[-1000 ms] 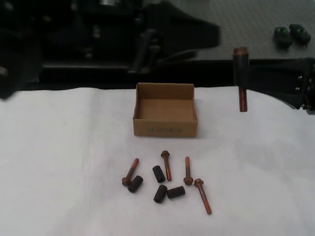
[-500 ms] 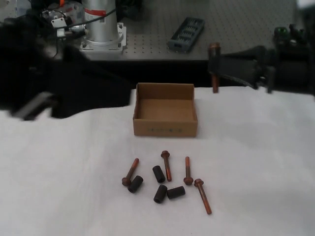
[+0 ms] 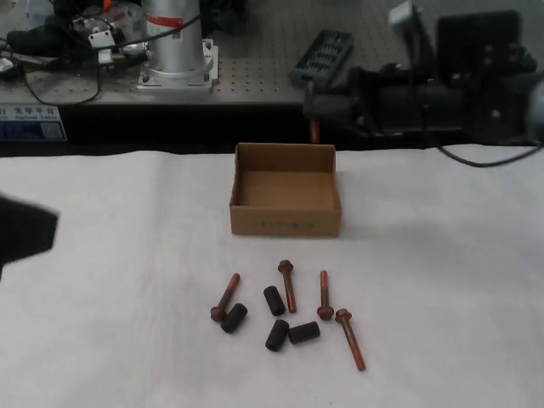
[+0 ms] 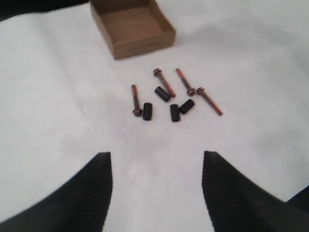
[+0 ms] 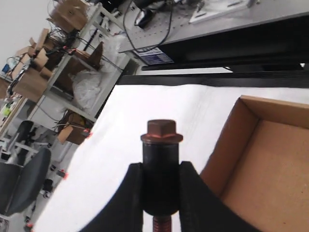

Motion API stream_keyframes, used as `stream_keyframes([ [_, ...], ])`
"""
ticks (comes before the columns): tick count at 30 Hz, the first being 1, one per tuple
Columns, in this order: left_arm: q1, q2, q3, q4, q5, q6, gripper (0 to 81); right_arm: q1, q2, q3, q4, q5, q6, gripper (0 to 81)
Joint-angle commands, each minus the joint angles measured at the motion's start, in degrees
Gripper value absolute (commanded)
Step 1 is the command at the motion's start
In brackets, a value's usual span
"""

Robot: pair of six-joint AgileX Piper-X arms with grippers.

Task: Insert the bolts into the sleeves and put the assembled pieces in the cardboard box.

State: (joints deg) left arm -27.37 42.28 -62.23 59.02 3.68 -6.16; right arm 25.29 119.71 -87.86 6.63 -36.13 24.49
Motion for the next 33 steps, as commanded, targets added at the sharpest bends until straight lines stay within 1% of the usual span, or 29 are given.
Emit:
stream_keyframes([
  [1,0.2,-0.2,0.4,1.3,-4.5,1.1,40.7,0.0,-0.9,-0.7,0.2,-0.2,-0.9,2.5],
  [4,0.2,-0.2,3.6,-0.8,-5.1,1.1,37.5,1.0,2.6,-4.3,4.2,3.1,-3.1,2.5],
  [9,0.2,-0.2,9.9,-6.6,-4.2,1.1,30.4,1.4,6.7,-8.3,7.2,7.1,-3.8,2.5],
  [16,0.2,-0.2,12.1,-13.6,-2.0,1.1,30.6,1.2,9.9,-9.1,8.4,10.5,-4.0,2.5],
  [21,0.2,-0.2,12.1,-14.6,-2.0,1.3,30.6,1.1,11.3,-9.1,9.4,13.6,-5.3,2.5],
  [26,0.2,-0.2,12.1,-14.6,-1.8,1.5,30.6,1.1,11.5,-9.1,9.5,13.6,-8.3,1.3],
  [27,0.2,-0.2,12.1,-14.6,-1.8,1.5,30.6,1.1,11.5,-9.1,9.6,13.6,-8.3,6.0],
  [30,0.2,-0.2,12.1,-14.6,-1.8,1.5,30.6,1.1,11.5,-9.1,10.1,13.7,-8.3,24.4],
  [31,0.2,-0.2,12.1,-14.6,-1.8,1.5,30.6,1.1,11.4,-9.1,10.2,13.7,-8.3,29.4],
  [32,0.2,-0.2,12.1,-14.7,-1.8,1.5,30.6,1.1,11.3,-9.1,10.7,13.7,-8.3,31.4],
  [33,0.2,-0.2,12.1,-14.8,-1.8,1.5,30.6,1.1,11.1,-9.1,10.9,13.7,-8.3,31.6],
])
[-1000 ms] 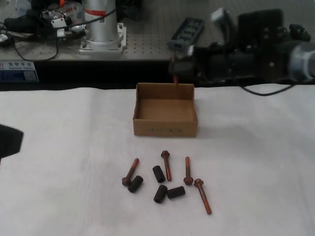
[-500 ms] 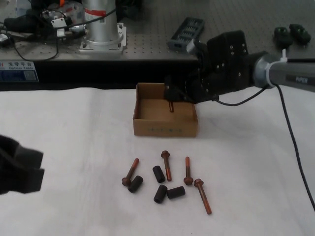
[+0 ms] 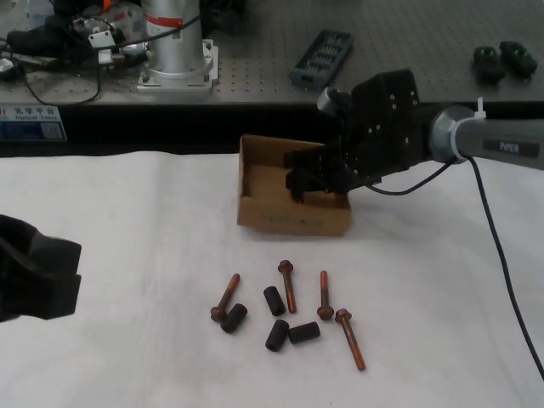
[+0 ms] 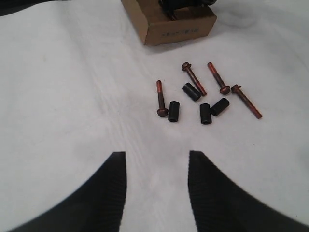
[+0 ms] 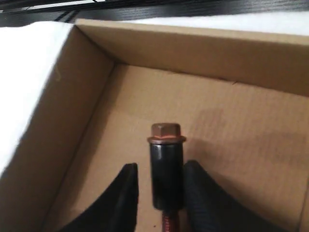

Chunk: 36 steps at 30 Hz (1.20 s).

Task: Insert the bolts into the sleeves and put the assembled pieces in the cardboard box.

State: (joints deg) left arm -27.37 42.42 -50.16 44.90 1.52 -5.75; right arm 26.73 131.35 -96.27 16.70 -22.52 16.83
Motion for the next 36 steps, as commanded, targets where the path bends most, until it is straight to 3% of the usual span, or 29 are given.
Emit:
stream_keyframes([
  [1,0.2,-0.3,0.0,-0.9,0.3,1.1,30.6,-0.3,-0.7,-0.7,1.0,0.1,-0.6,31.2],
  [10,0.2,-0.3,0.0,-1.7,0.5,1.7,30.6,-0.3,-5.8,-0.7,3.1,-0.7,-0.6,30.3],
  [19,0.2,-0.3,0.6,-1.7,-0.3,3.3,30.6,-0.3,-17.0,0.7,28.7,-2.4,-14.6,30.4],
  [27,0.2,-0.3,7.0,-3.9,0.1,1.8,30.6,-0.1,-35.5,20.0,28.9,0.7,-16.0,30.4],
  [32,0.2,-0.3,14.1,-16.3,10.4,-3.6,30.6,1.1,-51.0,35.4,27.0,2.9,-14.1,30.4],
  [36,0.2,-0.3,20.2,-23.2,12.3,-4.7,30.6,2.0,-63.7,47.3,23.5,3.1,-10.1,30.4],
])
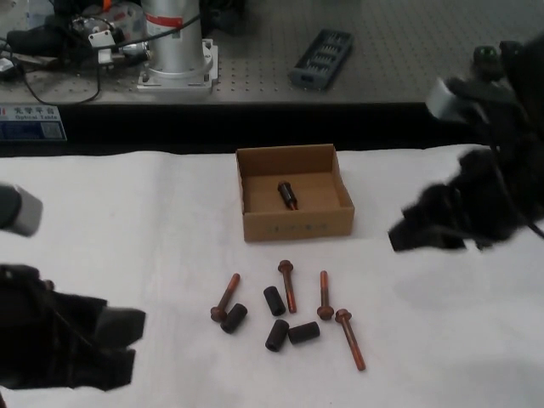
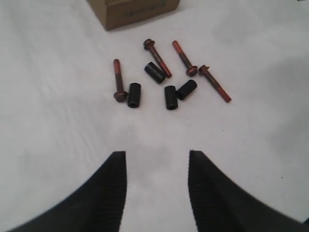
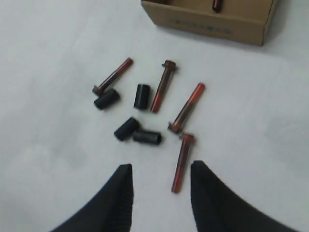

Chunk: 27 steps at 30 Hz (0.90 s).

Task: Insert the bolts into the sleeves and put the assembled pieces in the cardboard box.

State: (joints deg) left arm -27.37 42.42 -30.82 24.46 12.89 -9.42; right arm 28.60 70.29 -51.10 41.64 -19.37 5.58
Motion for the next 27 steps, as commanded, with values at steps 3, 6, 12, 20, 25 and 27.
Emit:
stream_keyframes([
  [3,0.2,-0.3,3.8,-3.2,1.1,-1.1,30.6,0.2,-11.4,8.8,-2.9,0.5,4.0,30.4],
  [6,0.2,-0.3,5.9,-3.2,1.6,-1.1,30.6,0.2,-20.1,13.9,-3.0,0.8,5.3,30.4],
  [12,0.2,-0.3,7.0,-3.8,2.0,-1.0,30.6,0.2,-30.9,19.6,-3.0,0.8,6.4,30.4],
  [20,0.2,-0.3,7.0,-7.5,2.0,-1.0,30.6,0.2,-32.2,20.3,-3.0,0.8,7.7,30.4],
  [25,0.2,-0.3,7.0,-7.9,2.0,-1.0,30.6,0.2,-25.0,20.2,-5.2,0.4,9.4,30.4],
  [27,0.2,-0.3,7.0,-7.9,2.0,-1.0,30.6,0.2,-20.3,19.4,-7.1,-0.1,12.2,30.4],
])
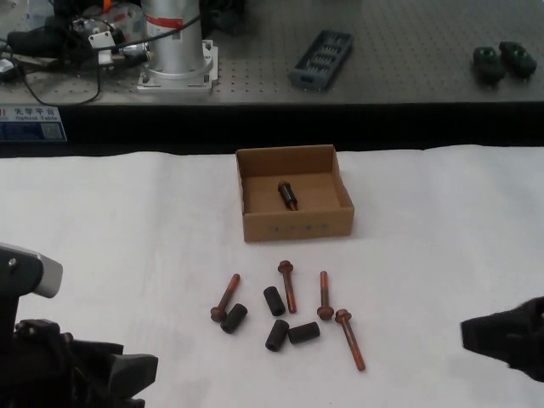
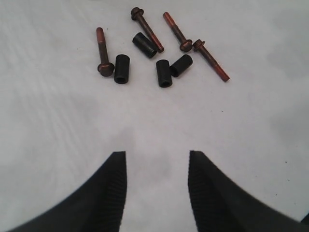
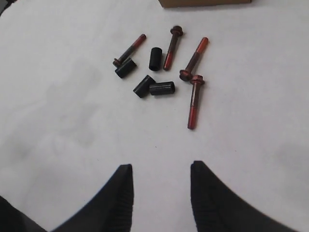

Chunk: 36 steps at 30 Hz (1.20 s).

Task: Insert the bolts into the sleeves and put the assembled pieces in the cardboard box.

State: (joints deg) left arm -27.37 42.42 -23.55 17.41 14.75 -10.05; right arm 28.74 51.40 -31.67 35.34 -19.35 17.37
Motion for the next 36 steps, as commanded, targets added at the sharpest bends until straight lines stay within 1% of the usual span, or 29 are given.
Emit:
stream_keyframes([
  [1,0.2,-0.3,-0.3,-0.8,0.1,-0.3,30.6,0.1,1.6,-0.7,-1.7,-1.0,1.2,30.4],
  [4,0.2,-0.3,-0.3,-0.8,0.1,-0.3,30.6,0.1,10.9,-4.2,-2.4,-3.2,1.9,30.4],
  [9,0.2,-0.3,-0.3,-0.8,0.1,-0.3,30.6,0.1,26.5,-12.6,-0.9,-4.8,1.9,30.4],
  [12,0.2,-0.3,-0.3,-0.8,0.1,-0.3,30.6,1.1,34.1,-17.9,2.2,-4.5,-2.4,30.4],
  [16,0.2,-0.3,-0.3,-0.8,0.1,-0.3,30.6,3.1,42.0,-24.9,8.5,0.1,-7.5,30.4],
  [19,0.2,-0.3,-0.3,-0.8,0.1,-0.3,30.6,4.3,47.2,-29.2,10.8,3.2,-8.5,30.4],
  [27,0.2,-0.3,-0.3,-0.8,0.1,-0.2,30.6,4.9,53.7,-35.9,11.2,3.4,-8.5,30.4],
  [36,0.2,-0.3,-0.3,-0.8,-0.6,3.2,30.6,5.7,56.3,-36.2,11.9,4.0,-8.7,30.4],
])
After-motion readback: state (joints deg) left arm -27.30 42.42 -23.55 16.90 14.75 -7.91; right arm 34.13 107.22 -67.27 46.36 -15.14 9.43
